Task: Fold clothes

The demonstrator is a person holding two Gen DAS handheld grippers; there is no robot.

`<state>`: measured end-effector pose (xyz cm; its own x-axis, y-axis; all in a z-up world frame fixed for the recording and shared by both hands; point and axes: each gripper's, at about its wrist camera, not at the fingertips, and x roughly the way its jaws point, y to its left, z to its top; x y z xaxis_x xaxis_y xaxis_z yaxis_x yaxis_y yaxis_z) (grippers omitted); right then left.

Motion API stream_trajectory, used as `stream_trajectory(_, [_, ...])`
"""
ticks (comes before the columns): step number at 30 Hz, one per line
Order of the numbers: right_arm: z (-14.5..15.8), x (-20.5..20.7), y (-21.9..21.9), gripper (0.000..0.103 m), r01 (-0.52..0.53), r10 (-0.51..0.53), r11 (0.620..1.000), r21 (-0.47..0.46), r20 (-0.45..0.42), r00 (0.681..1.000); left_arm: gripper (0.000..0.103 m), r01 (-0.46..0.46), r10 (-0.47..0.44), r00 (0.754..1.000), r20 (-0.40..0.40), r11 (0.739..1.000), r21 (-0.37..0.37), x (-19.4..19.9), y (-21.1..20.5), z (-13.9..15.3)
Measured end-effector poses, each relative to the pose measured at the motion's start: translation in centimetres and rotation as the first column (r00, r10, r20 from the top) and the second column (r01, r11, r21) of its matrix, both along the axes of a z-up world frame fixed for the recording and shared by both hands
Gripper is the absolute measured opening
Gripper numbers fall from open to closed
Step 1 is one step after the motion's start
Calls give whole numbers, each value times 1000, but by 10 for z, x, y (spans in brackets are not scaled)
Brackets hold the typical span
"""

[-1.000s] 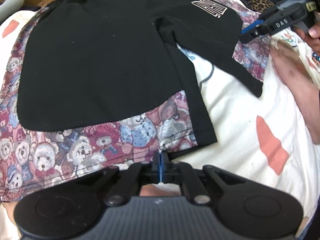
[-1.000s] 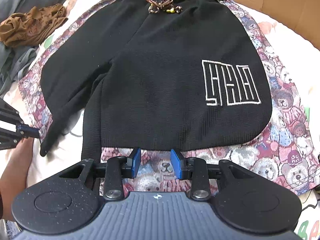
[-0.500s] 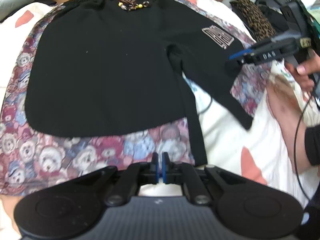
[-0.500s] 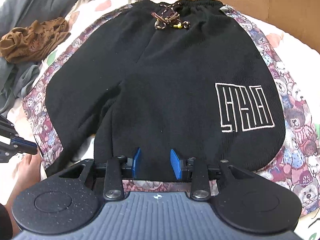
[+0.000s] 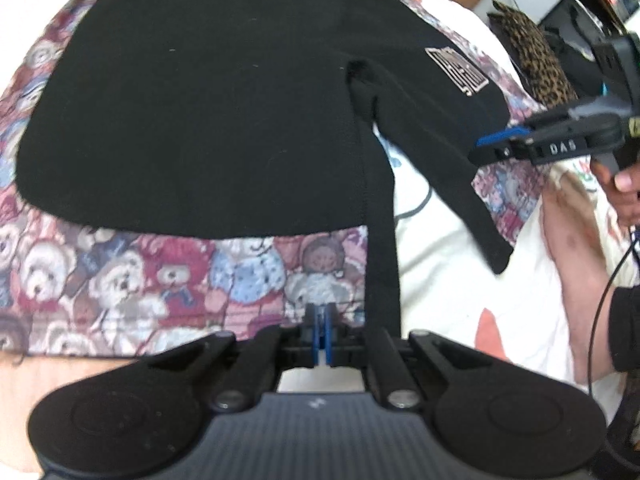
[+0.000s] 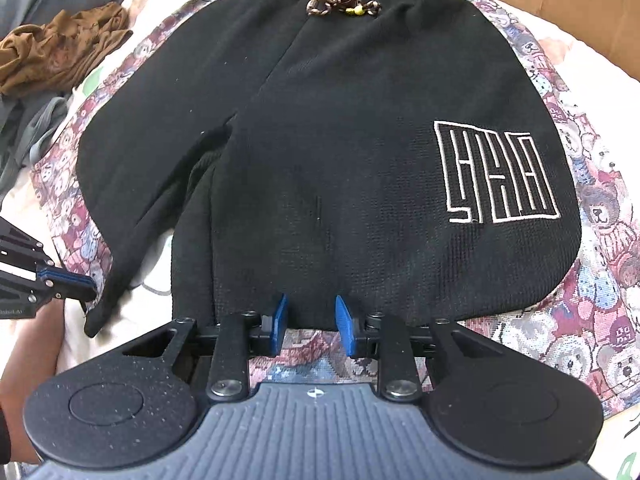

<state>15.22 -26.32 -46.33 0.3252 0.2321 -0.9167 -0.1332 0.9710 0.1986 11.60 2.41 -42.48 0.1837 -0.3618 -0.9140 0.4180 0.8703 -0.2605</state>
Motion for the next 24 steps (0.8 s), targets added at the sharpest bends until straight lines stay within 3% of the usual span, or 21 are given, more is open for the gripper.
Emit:
stream_trajectory(3, [5, -1, -3, 33, 12, -12, 1000, 7, -1, 1000, 3, -39, 39, 999, 20, 999, 11, -1, 15, 10])
stream_trajectory(7, [12, -2, -7, 33, 28, -28, 999, 16, -2, 1000, 5, -157, 155, 986, 63, 987, 34, 3, 51, 24])
stream_trajectory(14, [23, -2, -12, 33, 56, -56, 998, 26, 8, 998, 6, -369, 357, 927, 118, 923, 108, 6, 122, 32])
stream_trajectory(19, [26, -3, -16, 33, 68, -68, 997, 29, -3, 998, 17, -467, 450, 882, 137, 873, 139, 12, 162, 34])
stream_trajectory(22, [27, -5, -18, 33, 71, -71, 997, 19, -10, 997, 33, -520, 497, 851, 169, 843, 138, 14, 184, 39])
stream_trajectory(24, [27, -6, -20, 33, 74, -74, 997, 8, -11, 997, 34, -548, 521, 831, 194, 826, 132, 16, 196, 41])
